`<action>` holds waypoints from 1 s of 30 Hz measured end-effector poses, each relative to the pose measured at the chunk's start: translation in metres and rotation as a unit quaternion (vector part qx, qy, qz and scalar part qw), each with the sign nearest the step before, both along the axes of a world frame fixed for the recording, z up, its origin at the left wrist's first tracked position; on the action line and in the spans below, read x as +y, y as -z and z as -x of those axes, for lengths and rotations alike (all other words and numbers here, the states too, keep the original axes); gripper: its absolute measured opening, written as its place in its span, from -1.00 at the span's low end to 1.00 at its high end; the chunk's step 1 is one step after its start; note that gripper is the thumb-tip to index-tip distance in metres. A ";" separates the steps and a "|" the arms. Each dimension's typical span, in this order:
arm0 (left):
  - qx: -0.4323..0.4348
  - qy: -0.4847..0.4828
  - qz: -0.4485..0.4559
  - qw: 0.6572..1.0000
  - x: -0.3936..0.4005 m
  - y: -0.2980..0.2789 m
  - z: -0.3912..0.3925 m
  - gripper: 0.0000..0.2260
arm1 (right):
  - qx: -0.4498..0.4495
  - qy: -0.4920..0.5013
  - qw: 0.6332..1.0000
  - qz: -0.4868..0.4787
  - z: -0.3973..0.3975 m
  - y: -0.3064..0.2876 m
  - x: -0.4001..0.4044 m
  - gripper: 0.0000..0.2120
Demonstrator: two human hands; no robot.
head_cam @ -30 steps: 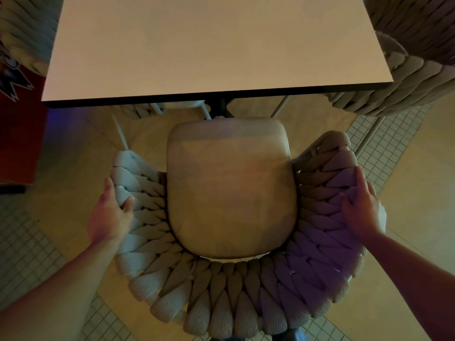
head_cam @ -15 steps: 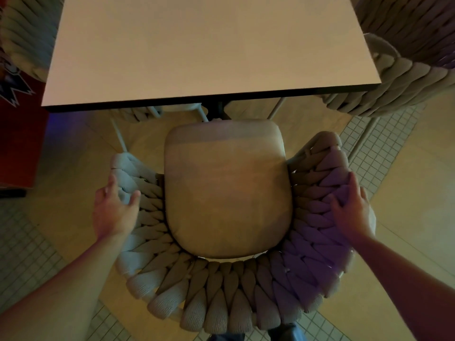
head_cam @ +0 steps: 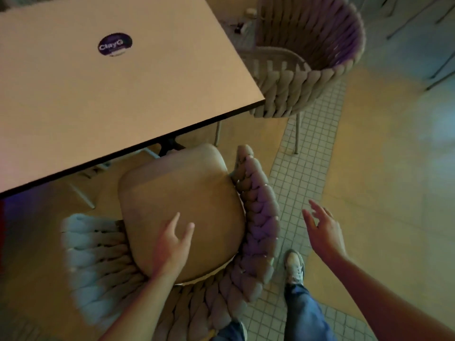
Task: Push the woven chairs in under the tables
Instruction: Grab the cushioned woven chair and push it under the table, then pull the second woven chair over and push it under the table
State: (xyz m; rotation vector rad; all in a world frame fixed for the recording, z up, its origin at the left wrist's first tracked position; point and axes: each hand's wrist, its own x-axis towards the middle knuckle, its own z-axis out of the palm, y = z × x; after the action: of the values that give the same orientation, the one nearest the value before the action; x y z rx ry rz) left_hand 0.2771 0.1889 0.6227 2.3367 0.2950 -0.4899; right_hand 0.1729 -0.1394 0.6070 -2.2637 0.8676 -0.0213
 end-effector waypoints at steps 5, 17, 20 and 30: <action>-0.058 0.122 0.018 0.991 -0.133 -0.038 -0.021 -0.53 | -0.048 0.009 0.997 -0.065 -0.004 -0.031 -0.077 -0.46; -0.092 0.210 0.045 0.972 -0.408 -0.079 -0.075 -0.53 | -0.020 -0.075 0.997 -0.009 -0.029 -0.100 -0.320 -0.33; -0.049 0.194 0.034 0.979 -0.450 -0.070 -0.100 -0.51 | -0.029 -0.070 0.997 -0.017 -0.060 -0.099 -0.376 -0.36; -0.040 0.099 0.057 0.993 -0.597 -0.061 -0.250 -0.52 | -0.043 -0.100 0.994 -0.006 -0.231 -0.105 -0.568 -0.40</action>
State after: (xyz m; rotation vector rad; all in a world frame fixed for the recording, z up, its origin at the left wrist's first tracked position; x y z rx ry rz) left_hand 0.5276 -0.4083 0.6836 2.2778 -0.0023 -0.4939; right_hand 0.4037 -0.7077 0.7123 -2.3098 0.5923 -0.0236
